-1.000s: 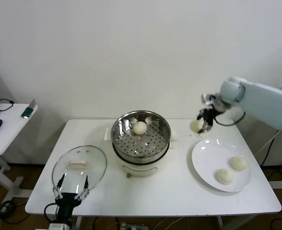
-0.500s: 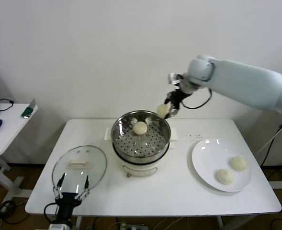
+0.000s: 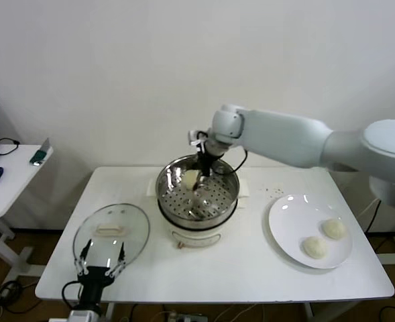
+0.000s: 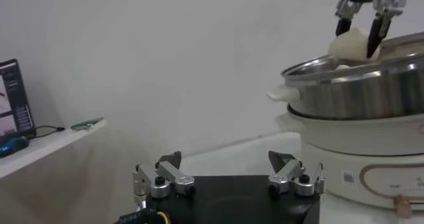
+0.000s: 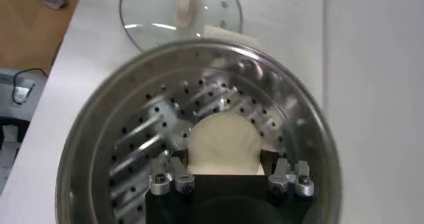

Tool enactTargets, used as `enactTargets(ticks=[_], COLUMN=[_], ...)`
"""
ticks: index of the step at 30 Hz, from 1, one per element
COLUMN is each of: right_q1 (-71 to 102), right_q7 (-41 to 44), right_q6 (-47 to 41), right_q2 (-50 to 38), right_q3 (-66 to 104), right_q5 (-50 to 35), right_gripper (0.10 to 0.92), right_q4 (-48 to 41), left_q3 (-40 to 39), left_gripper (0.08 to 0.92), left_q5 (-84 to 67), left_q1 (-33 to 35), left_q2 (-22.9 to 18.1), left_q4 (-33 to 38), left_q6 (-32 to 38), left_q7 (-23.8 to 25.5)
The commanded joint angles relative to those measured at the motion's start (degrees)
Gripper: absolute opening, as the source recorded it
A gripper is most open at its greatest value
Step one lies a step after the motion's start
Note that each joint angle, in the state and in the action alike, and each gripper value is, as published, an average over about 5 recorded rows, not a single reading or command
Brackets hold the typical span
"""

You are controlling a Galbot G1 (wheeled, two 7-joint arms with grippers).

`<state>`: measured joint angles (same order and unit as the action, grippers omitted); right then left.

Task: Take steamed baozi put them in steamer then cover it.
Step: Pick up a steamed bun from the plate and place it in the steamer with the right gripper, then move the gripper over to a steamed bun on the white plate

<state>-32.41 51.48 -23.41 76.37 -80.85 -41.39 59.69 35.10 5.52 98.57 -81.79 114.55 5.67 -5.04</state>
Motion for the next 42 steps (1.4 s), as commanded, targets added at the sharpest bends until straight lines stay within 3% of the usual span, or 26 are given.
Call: enactTargets(ticks=[1,10,16,22,33,42], right_q1=[3.75,4.92,5.0,2.12,-15.87,-14.76], right_q7=[-0.47,-0.53,-1.09,-0.44,5.01,7.53], right_q6=[-0.01,0.76,0.21,0.12,2.73,5.09], right_q2=[4.85,5.95,5.6,2.19,-19.28,-38.72], right_q3=[0.43,0.59,0.89,1.79,-7.9,-11.03], right_q5=[1.22,3.99,5.29,4.42,-3.27,11.11], right_gripper=[0.696,0.707,0.805,0.822,0.823,0.823], right_q4=[-3.23,-5.84,-5.4,-2.0,16.96,26.49], left_q3=[-0.04,-0.05,-0.26,-0.36,-0.14,0.11], left_gripper=[0.823,0.823,0.823,0.823,0.823,0.823], left_q5=[-0.01,0.03,-0.06,0.04,-0.11,-0.94], left_q1=[-0.28,-0.5,-0.68,-1.57,-1.41,-1.43], left_q2=[0.08,0.08,-0.18,-0.5,-1.25,-0.98], left_q4=[-0.12,-0.43,-0.64,-0.82,-1.0,-0.98], left_q6=[-0.06,-0.12,-0.48,-0.51,-0.09,-0.84], left_q7=[0.01,0.0,-0.02,-0.12,-0.21,-1.17])
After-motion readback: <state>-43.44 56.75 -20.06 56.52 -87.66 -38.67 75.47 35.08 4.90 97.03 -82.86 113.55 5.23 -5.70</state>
